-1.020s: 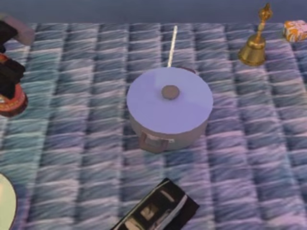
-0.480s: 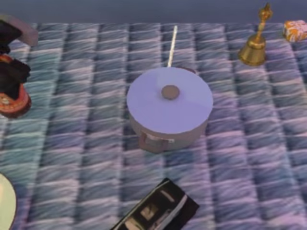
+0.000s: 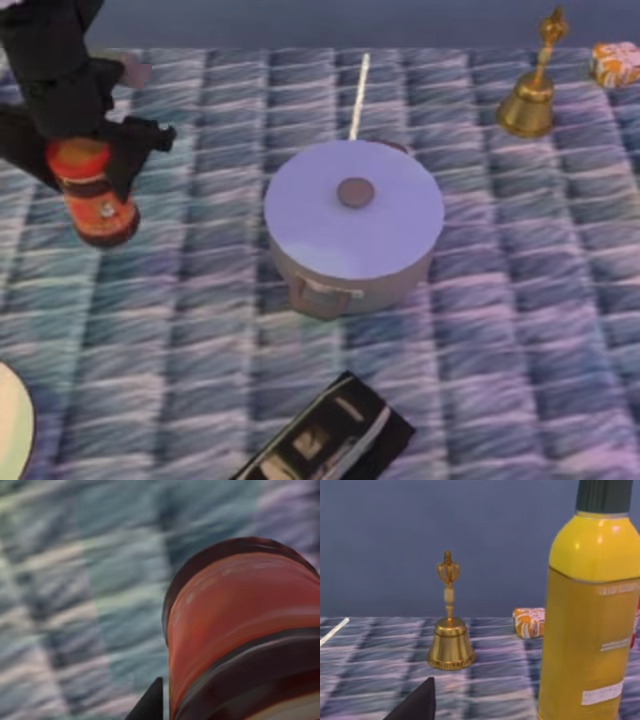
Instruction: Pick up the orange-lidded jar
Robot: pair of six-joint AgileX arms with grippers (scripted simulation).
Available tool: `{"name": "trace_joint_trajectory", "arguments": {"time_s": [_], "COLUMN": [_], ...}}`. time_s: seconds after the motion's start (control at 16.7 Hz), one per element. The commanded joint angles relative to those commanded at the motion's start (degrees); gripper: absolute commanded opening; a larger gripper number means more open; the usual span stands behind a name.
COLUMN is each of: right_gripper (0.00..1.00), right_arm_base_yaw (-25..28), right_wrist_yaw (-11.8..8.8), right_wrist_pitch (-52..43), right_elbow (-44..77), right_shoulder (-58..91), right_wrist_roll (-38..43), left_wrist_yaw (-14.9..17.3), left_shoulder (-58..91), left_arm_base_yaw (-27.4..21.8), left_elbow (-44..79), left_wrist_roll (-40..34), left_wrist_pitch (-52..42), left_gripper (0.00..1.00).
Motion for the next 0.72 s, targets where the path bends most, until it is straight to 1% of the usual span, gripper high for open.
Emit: {"name": "trace_joint_trajectory", "arguments": {"time_s": [0.18, 0.36, 0.48, 0.72], "right_gripper": [1.00, 1.00, 1.00, 1.00], "right_arm_base_yaw": [0.0, 0.0, 0.0, 0.0], "right_wrist_yaw": [0.0, 0.0, 0.0, 0.0], "right_wrist_pitch": [0.0, 0.0, 0.0, 0.0], "right_elbow": [0.0, 0.0, 0.0, 0.0], "right_shoulder": [0.0, 0.0, 0.0, 0.0], "right_wrist_roll": [0.0, 0.0, 0.0, 0.0], "left_wrist_yaw": [-0.1, -0.2, -0.3, -0.3], "left_shoulder": [2.5, 3.7, 4.0, 3.8], "left_arm_base_yaw": [-3.5, -5.9, -6.5, -6.2], "left_elbow": [1.6, 2.7, 3.0, 2.8], "left_wrist_roll": [-11.7, -18.5, -20.0, -19.8], "left_wrist_pitch": [1.1, 2.2, 2.5, 2.4], "left_gripper": [0.00, 0.00, 0.00, 0.00]}}
